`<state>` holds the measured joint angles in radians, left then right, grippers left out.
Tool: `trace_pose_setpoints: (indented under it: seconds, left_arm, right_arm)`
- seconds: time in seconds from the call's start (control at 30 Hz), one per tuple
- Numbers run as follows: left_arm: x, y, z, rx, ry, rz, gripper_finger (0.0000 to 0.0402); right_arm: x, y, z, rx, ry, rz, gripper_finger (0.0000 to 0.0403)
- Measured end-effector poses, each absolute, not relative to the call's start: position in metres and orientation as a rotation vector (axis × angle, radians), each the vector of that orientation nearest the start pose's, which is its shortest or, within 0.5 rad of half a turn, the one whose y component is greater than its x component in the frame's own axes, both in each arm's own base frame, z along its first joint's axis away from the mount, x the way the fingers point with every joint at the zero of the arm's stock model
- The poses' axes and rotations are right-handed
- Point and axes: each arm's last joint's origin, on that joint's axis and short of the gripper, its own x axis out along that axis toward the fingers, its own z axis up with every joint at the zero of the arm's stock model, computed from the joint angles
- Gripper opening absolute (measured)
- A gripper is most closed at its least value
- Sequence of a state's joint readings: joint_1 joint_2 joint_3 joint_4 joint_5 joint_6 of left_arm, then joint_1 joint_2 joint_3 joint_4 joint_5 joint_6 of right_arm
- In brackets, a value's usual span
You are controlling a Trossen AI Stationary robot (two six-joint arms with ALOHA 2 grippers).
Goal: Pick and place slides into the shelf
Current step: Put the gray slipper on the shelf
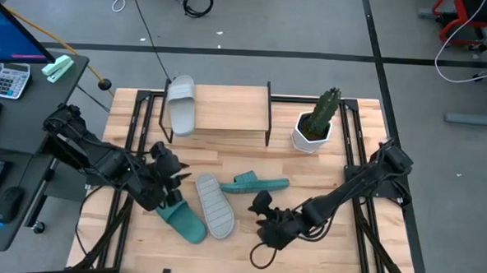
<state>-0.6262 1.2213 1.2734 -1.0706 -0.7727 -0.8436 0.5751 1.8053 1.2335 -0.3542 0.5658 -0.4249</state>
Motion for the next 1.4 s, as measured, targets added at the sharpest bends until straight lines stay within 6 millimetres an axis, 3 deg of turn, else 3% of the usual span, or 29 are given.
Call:
trace_pose_setpoints:
  seconds: [0.3,0.57,0.93,1.4]
  left_arm:
    - [0.203,-0.135,0.372,-0.26,0.409,0.249,0.0117]
    - [0.204,-0.141,0.379,-0.27,0.351,0.205,0.011]
    - [0.204,-0.14,0.379,-0.243,0.347,0.214,0.0112]
    - [0.205,-0.141,0.38,-0.217,0.339,0.208,0.0104]
  right_arm:
    - [0.334,0.209,0.187,-1.043,0.686,0.224,0.0295]
    - [0.35,0.221,0.173,-1.194,0.55,0.272,0.0286]
    - [0.369,0.209,0.141,-1.283,0.571,0.294,0.0286]
    - [0.39,0.193,0.135,-1.202,0.492,0.234,0.0276]
